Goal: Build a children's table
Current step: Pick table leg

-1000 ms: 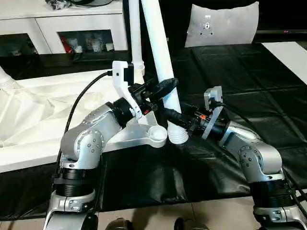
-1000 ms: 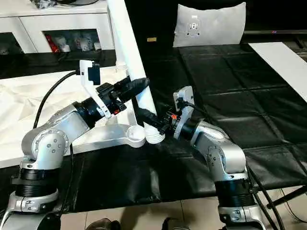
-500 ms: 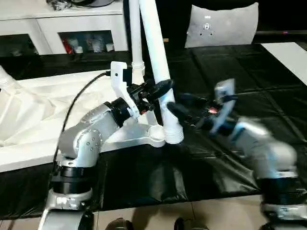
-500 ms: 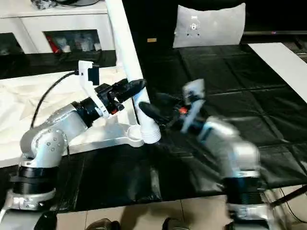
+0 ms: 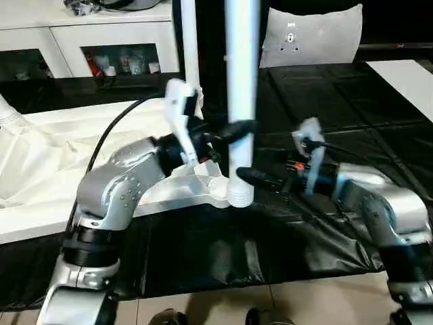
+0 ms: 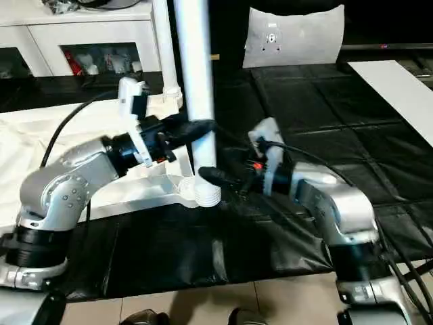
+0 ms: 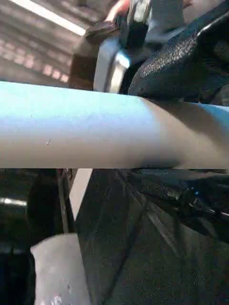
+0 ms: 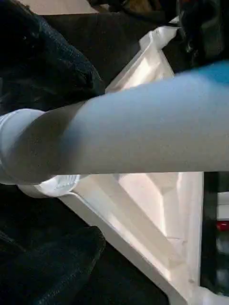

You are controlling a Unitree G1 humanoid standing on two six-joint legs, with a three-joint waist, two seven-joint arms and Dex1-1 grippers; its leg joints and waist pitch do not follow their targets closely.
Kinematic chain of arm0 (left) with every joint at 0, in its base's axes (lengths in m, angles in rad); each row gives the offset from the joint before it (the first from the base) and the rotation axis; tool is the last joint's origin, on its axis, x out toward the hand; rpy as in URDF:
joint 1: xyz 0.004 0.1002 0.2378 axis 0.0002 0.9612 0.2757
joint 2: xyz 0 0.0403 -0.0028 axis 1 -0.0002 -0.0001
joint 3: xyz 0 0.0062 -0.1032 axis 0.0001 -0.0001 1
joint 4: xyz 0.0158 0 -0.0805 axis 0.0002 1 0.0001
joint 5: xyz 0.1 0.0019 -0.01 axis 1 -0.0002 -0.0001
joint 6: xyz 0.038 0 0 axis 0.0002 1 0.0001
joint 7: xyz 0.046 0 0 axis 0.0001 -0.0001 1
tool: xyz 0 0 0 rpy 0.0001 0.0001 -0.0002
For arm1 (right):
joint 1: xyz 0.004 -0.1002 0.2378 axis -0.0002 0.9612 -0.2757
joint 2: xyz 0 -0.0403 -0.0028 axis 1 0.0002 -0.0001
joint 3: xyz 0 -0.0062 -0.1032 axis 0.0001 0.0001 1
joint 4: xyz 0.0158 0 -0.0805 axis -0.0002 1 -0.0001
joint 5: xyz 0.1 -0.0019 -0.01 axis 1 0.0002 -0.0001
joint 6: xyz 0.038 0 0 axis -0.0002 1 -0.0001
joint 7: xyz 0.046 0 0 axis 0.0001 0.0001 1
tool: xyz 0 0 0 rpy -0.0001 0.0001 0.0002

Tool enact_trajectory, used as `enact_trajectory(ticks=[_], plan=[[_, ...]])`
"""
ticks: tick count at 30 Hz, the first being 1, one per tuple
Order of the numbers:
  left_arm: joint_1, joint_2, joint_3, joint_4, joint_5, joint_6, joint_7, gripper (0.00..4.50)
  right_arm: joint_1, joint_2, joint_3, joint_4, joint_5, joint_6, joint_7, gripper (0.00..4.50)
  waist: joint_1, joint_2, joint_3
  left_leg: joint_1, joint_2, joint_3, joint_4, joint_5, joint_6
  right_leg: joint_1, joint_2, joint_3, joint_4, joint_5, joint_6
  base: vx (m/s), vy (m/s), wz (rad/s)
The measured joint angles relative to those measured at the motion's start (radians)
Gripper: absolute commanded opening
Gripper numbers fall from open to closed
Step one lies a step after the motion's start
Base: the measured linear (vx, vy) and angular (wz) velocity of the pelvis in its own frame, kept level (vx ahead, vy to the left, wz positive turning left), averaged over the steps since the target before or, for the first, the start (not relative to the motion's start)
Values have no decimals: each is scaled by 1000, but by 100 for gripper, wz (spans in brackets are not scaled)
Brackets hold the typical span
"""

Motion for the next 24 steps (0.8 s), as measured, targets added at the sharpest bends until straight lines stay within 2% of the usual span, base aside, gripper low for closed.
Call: enact_trajectory(ticks=[3, 8, 9, 11, 13, 17, 20, 21, 24], plan=[[0, 5, -23, 0, 22, -13, -6, 182, -1, 5, 24, 8, -4, 24, -4, 450, 0, 0, 0, 0, 0, 0, 0, 0, 0, 0, 0, 0, 0, 0, 0, 0, 0, 0], [-10, 13, -51, 0, 49, -20, -23, 182, -13, 34, 33, 37, -11, 44, -30, 450, -2, 0, 0, 0, 0, 0, 0, 0, 0, 0, 0, 0, 0, 0, 0, 0, 0, 0], [-10, 15, -57, 0, 52, -24, -24, 182, -21, 36, 32, 38, -11, 46, -34, 434, -2, 0, 0, 0, 0, 0, 0, 0, 0, 0, 0, 0, 0, 0, 0, 0, 0, 0], [-10, 15, -61, 0, 57, -28, -25, 182, -27, 42, 32, 39, -11, 47, -38, 434, -2, 0, 0, 0, 0, 0, 0, 0, 0, 0, 0, 0, 1, 0, 0, 0, 0, 0], [-10, 15, -62, 0, 59, -32, -29, 182, -28, 51, 32, 42, -12, 48, -41, 401, -1, 0, 0, 0, 0, 0, 1, 0, 0, 0, 0, 0, 1, 0, 0, 0, 0, 0], [-12, 14, -62, 0, 63, -32, -39, 182, -29, 56, 33, 51, -21, 48, -42, 383, -1, 0, 0, 0, 0, 0, 1, 0, 0, 0, 0, 0, 1, 0, -1, 0, 0, 0], [-13, 14, -62, 0, 69, -33, -40, 182, -33, 56, 40, 51, -23, 48, -39, 357, -1, 0, 0, 0, 0, 0, 1, 0, 0, 0, 0, 0, 2, 0, -1, 0, 0, 0], [-13, 14, -62, 0, 69, -32, -40, 182, -33, 56, 43, 51, -24, 48, -39, 336, -1, 0, 0, 0, 0, 0, 1, 0, 0, 0, 0, 0, 2, 0, -1, 0, 0, 0], [-13, 13, -62, 0, 69, -33, -41, 182, -33, 57, 52, 51, -25, 48, -37, 325, -1, 0, 0, 0, 0, 0, 2, 0, 0, 0, 0, 0, 4, 0, -1, 0, 0, 0]])
